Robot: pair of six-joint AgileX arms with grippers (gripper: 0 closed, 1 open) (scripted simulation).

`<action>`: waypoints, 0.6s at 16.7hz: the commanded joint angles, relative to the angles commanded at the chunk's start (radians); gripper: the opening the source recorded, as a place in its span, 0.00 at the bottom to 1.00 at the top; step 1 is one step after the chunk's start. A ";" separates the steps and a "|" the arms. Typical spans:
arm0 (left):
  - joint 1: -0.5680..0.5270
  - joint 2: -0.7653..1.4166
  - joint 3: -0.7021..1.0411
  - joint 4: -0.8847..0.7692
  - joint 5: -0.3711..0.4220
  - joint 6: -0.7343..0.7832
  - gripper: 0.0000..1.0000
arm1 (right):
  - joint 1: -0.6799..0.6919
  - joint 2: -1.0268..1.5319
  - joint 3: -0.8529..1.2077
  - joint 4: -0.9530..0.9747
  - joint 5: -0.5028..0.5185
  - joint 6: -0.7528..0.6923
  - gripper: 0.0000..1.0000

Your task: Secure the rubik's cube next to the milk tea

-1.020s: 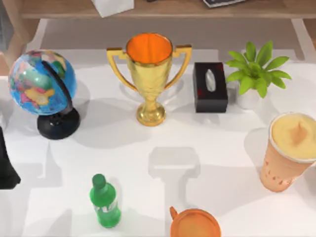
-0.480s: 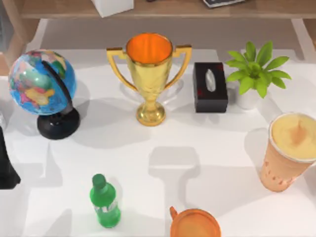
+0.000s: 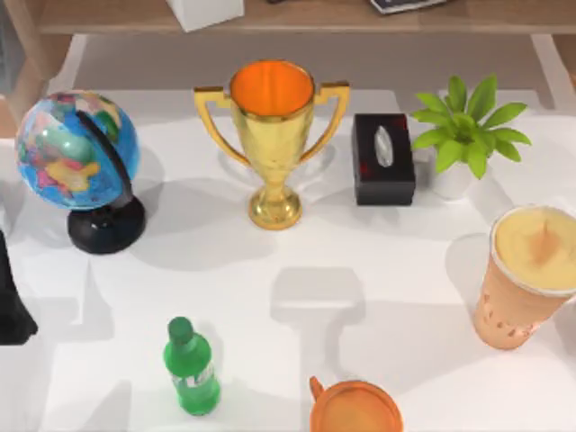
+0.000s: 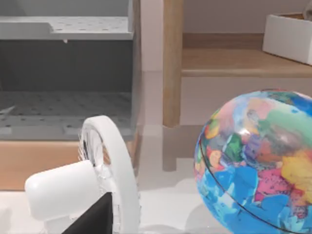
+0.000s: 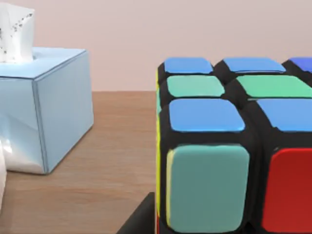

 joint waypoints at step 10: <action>0.000 0.000 0.000 0.000 0.000 0.000 1.00 | 0.000 0.000 0.000 0.000 0.000 0.000 0.00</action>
